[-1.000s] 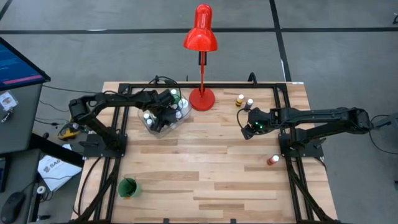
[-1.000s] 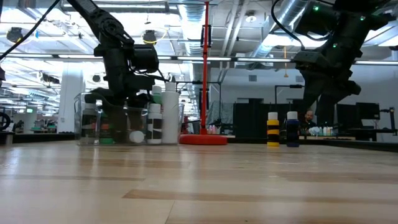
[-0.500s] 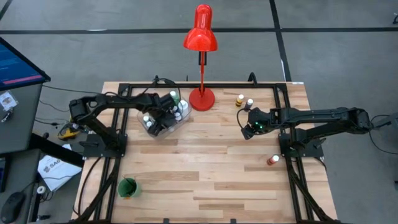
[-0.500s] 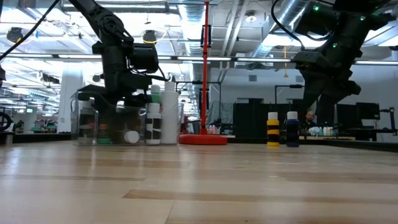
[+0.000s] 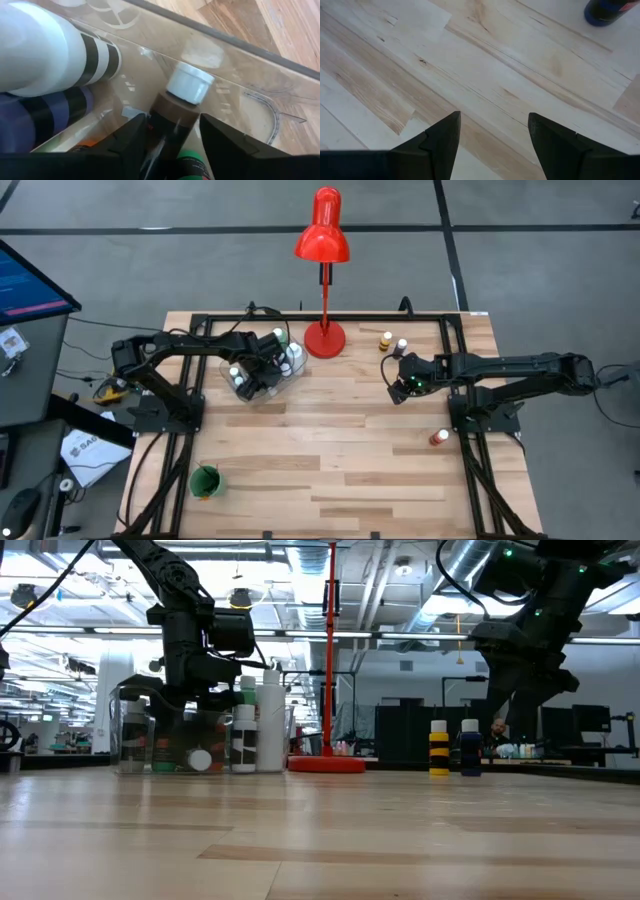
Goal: Pick & Place Paint Supplies
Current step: Put the brown paint bottle into the transparent bin
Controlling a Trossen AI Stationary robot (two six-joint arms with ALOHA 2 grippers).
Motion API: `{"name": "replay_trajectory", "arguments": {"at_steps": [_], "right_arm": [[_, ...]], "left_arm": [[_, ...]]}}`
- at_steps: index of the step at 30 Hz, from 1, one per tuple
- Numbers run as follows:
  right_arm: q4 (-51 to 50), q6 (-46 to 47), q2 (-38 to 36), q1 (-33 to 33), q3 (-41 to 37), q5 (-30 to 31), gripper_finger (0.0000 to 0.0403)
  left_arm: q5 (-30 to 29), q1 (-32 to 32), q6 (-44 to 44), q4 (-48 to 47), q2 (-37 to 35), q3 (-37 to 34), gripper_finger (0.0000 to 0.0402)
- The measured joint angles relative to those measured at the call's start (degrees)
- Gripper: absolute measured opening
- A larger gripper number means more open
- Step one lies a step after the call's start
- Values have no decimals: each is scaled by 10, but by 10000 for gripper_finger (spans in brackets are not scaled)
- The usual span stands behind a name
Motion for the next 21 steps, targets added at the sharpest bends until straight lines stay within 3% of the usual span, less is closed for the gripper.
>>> {"name": "replay_trajectory", "arguments": {"at_steps": [14,21], "right_arm": [[1,-2,0,0,0,0,227],[1,-2,0,0,0,0,227]], "left_arm": [[-10,-10,0,5,-3,-10,86],[-11,-11,-30,7,-48,-13,31]]}}
